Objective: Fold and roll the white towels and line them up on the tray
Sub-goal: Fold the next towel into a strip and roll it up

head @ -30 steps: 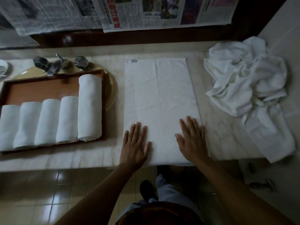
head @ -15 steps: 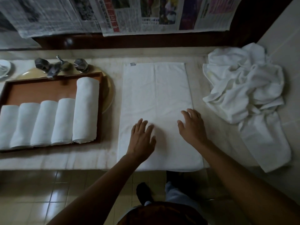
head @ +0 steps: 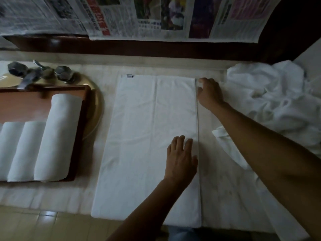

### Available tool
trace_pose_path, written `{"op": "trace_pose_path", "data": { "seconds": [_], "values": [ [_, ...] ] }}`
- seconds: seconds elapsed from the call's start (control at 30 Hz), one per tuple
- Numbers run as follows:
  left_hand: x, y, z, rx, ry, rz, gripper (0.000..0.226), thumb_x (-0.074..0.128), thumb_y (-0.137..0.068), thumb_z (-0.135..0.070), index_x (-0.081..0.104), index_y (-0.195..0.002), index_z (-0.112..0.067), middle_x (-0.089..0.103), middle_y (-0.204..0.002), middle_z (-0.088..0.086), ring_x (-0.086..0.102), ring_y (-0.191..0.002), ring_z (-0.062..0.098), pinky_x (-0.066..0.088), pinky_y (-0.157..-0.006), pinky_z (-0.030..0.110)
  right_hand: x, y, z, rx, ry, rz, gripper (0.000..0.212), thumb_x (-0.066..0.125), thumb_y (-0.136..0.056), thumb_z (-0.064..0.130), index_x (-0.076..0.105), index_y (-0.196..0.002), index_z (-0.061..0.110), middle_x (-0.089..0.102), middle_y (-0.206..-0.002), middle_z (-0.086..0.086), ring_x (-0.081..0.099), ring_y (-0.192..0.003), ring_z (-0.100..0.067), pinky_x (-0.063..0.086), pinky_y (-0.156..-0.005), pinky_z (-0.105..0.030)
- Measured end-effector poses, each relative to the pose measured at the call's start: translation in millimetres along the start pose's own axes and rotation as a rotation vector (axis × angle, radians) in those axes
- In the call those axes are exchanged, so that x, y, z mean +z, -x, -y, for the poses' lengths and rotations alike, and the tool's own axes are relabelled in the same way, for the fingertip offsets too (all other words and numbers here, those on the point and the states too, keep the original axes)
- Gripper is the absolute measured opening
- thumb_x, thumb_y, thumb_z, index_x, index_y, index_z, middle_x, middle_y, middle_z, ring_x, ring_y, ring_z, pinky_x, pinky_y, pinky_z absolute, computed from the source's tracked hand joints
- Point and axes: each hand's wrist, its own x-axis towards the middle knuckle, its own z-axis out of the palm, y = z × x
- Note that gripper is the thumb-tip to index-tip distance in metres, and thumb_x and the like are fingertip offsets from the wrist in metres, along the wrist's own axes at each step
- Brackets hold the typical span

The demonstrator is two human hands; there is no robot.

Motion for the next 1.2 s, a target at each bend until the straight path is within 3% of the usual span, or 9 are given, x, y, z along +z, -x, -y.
{"op": "trace_pose_path", "data": {
  "seconds": [0.2,0.33,0.6,0.7,0.8,0.93,1.07,1.13,1.2],
  "values": [
    [18.7,-9.7,-13.8,-0.014,-0.027,0.000,0.050,0.060,-0.093,-0.039,0.050,-0.138,-0.019,0.045,-0.143,0.003,0.039,-0.136,0.024,0.042,-0.112,0.044,11.4,-55.4,0.3,-0.026,0.082,0.041,0.037,0.056,-0.104,0.030,0.058,-0.137,0.013,0.054,-0.137,-0.017,0.052,-0.126,-0.038,0.048,-0.100,-0.047],
    [25.2,-12.3,-12.5,-0.049,-0.021,-0.038,0.045,0.056,-0.091,-0.040,0.052,-0.132,-0.023,0.046,-0.140,-0.001,0.042,-0.132,0.022,0.042,-0.110,0.044,10.3,-73.9,-3.5,-0.018,0.028,0.025,0.015,0.067,-0.097,0.030,0.071,-0.105,0.018,0.068,-0.115,-0.009,0.064,-0.105,-0.031,0.055,-0.089,-0.041],
    [23.1,-16.5,-26.1,-0.112,0.022,-0.024,0.042,0.053,-0.086,-0.055,0.055,-0.114,-0.024,0.050,-0.121,-0.003,0.041,-0.119,0.021,0.040,-0.100,0.041,-33.1,-86.2,11.4,0.101,-0.192,0.168,0.040,0.051,-0.096,0.027,0.056,-0.130,0.007,0.064,-0.124,-0.016,0.067,-0.106,-0.034,0.057,-0.088,-0.038],
    [19.4,-17.6,-27.3,-0.110,0.092,0.007,0.024,0.058,-0.091,-0.037,0.057,-0.109,-0.021,0.051,-0.116,-0.005,0.041,-0.117,0.018,0.040,-0.101,0.039,-44.6,-84.5,19.7,0.118,-0.365,0.149,0.023,0.052,-0.098,0.023,0.065,-0.114,0.014,0.068,-0.109,-0.012,0.068,-0.085,-0.024,0.058,-0.070,-0.033],
    [-3.7,-20.8,-27.0,-0.147,0.270,0.050,0.013,0.057,-0.095,-0.018,0.063,-0.105,-0.017,0.051,-0.106,-0.009,0.043,-0.109,0.014,0.041,-0.092,0.028,-53.7,-77.4,30.5,0.172,-0.554,0.203,0.020,0.061,-0.098,0.015,0.072,-0.113,0.008,0.068,-0.094,-0.012,0.065,-0.072,-0.017,0.056,-0.059,-0.026],
    [-61.8,-21.4,-9.0,-0.245,0.551,0.077,0.010,0.067,-0.095,-0.023,0.071,-0.101,-0.017,0.063,-0.105,-0.005,0.059,-0.097,0.010,0.039,-0.071,0.009,-57.7,-68.2,57.7,0.123,-0.652,0.246,0.021,0.056,-0.098,0.002,0.073,-0.110,0.004,0.072,-0.091,-0.015,0.068,-0.070,-0.015,0.058,-0.066,-0.022],
    [-103.5,-10.0,41.3,-0.289,0.753,0.025,0.013,0.073,-0.088,-0.032,0.070,-0.082,-0.022,0.071,-0.089,0.000,0.067,-0.085,0.019,0.053,-0.078,0.032,-47.0,-67.3,92.4,-0.054,-0.652,0.208,0.016,0.073,-0.093,0.012,0.076,-0.109,0.012,0.075,-0.090,-0.006,0.068,-0.076,-0.009,0.060,-0.074,-0.021],
    [-119.4,-4.8,69.0,-0.375,0.877,0.032,0.017,0.073,-0.085,-0.034,0.071,-0.082,-0.017,0.073,-0.084,0.008,0.069,-0.084,0.032,0.057,-0.080,0.049,-34.6,-72.5,115.4,-0.120,-0.605,0.177,0.013,0.073,-0.095,0.017,0.078,-0.106,0.018,0.074,-0.092,0.002,0.066,-0.078,-0.003,0.055,-0.073,-0.020],
    [-130.4,-1.7,94.5,-0.435,0.983,0.052,0.017,0.074,-0.090,-0.026,0.072,-0.088,-0.010,0.075,-0.088,0.014,0.071,-0.090,0.037,0.059,-0.084,0.052,-18.0,-80.6,141.2,-0.174,-0.531,0.159,0.013,0.071,-0.096,0.021,0.078,-0.107,0.019,0.073,-0.097,0.004,0.065,-0.086,-0.004,0.051,-0.079,-0.021]
  ]
}}
